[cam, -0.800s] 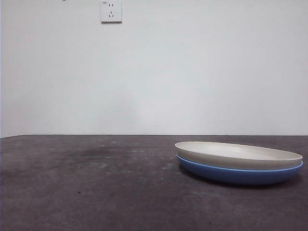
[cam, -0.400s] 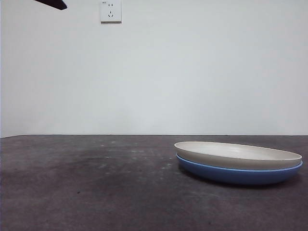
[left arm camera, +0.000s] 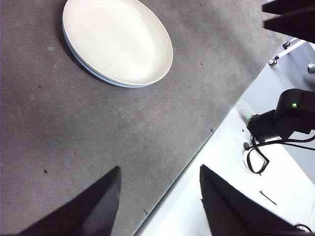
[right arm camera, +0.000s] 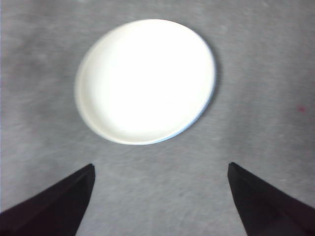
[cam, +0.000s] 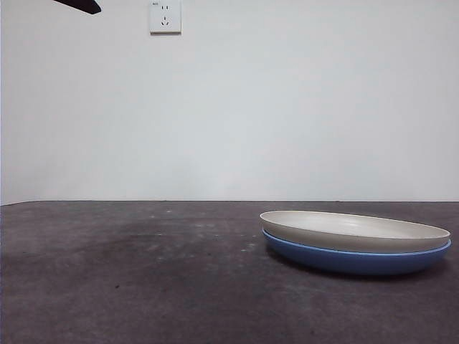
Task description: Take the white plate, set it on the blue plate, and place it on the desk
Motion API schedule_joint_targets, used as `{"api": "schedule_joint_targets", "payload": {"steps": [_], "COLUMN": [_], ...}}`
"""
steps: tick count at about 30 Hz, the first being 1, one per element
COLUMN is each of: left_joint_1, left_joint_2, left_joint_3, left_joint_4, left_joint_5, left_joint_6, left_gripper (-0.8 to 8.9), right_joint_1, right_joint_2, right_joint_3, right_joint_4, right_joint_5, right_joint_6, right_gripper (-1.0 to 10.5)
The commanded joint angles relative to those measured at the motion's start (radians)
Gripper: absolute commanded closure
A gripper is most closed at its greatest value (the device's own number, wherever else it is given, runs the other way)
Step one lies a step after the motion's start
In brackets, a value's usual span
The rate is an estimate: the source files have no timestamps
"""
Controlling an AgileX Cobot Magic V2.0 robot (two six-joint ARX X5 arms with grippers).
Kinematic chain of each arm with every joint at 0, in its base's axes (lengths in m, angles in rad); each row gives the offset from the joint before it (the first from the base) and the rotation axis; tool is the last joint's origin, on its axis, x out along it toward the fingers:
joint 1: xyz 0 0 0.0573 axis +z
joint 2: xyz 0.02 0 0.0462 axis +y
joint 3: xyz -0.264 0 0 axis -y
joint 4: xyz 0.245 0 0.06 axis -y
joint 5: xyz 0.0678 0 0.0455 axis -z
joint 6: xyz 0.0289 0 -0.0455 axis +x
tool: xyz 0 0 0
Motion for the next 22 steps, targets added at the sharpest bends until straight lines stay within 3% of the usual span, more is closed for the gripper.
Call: {"api": "schedule_joint_targets", "payload": {"steps": [1,14,22], "left_joint_1": [-0.006,-0.006,-0.006], "left_joint_2": [0.005,0.005,0.005], "left_joint_3": [0.013,0.013,0.013], "left_joint_4": [0.009,0.008,0.008], "left_joint_5": [0.005,0.005,0.005], "left_joint_6": [0.022,0.022,0.022], "left_gripper": [5.61,5.61,5.61], "right_joint_1": [0.003,-0.010,-0.034], "right_joint_2": [0.078,0.552,0.736], "right_joint_3": [0.019,0.019,0.019], "right_joint_4": [0.047,0.333,0.419], "right_joint_5": [0.018,0.018,0.017], "right_joint_6": [0.016,-0.003,-0.014], "right_gripper": [5.2,5.6,5.9]}}
